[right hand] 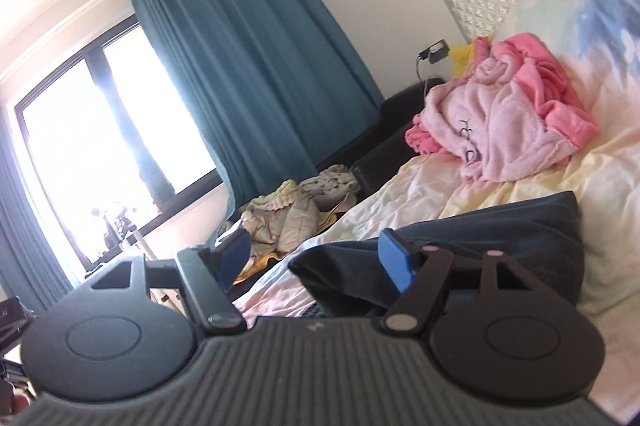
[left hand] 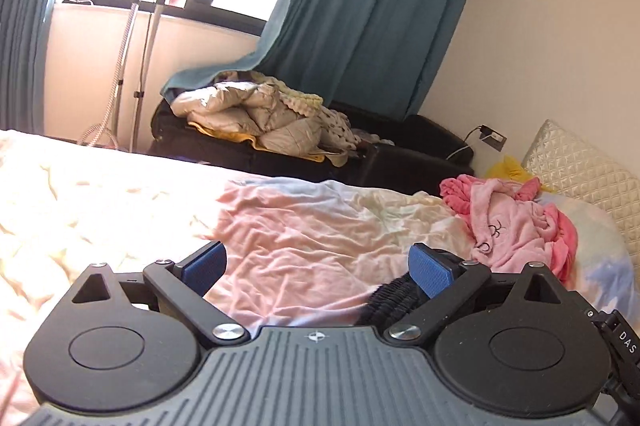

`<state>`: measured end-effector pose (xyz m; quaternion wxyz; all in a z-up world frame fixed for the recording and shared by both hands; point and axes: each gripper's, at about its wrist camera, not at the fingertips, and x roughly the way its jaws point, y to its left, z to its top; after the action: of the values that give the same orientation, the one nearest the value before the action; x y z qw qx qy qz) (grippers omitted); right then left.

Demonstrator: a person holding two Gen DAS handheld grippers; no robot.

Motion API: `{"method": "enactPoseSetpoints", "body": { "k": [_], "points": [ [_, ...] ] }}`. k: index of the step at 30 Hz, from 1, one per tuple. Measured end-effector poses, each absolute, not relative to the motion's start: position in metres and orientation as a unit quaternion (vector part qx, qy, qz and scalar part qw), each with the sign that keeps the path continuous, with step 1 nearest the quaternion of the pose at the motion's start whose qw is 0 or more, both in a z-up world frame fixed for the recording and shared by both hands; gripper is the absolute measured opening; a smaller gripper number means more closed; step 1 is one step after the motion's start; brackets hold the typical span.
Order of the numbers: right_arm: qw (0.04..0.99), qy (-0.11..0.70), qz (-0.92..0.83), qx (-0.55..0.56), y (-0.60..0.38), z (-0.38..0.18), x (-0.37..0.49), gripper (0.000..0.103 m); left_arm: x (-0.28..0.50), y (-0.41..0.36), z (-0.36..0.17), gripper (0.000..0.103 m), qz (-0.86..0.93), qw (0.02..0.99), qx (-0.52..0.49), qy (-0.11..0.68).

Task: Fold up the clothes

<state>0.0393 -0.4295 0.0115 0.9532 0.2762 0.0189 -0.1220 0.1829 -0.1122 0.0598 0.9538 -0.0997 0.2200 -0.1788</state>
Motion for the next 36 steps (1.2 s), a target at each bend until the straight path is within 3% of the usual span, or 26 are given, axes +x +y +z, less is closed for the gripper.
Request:
{"method": "enactPoseSetpoints", "body": {
  "k": [7,18,36],
  "points": [
    [0.977,0.054,-0.024,0.207,-0.345,0.035,0.027,0.072,0.102,-0.017,0.095,0.1,-0.104,0.981,-0.025,0.163],
    [0.986,0.078,0.093,0.113,-0.238,0.049,-0.003,0.072,0.002,0.033,0.09,0.103,-0.043,0.991,-0.02,0.125],
    [0.989,0.088,0.103,0.053,-0.187,-0.006,0.023,0.072,0.015,0.037,0.014,0.103,-0.043,0.987,0.02,0.152]
  ]
}}
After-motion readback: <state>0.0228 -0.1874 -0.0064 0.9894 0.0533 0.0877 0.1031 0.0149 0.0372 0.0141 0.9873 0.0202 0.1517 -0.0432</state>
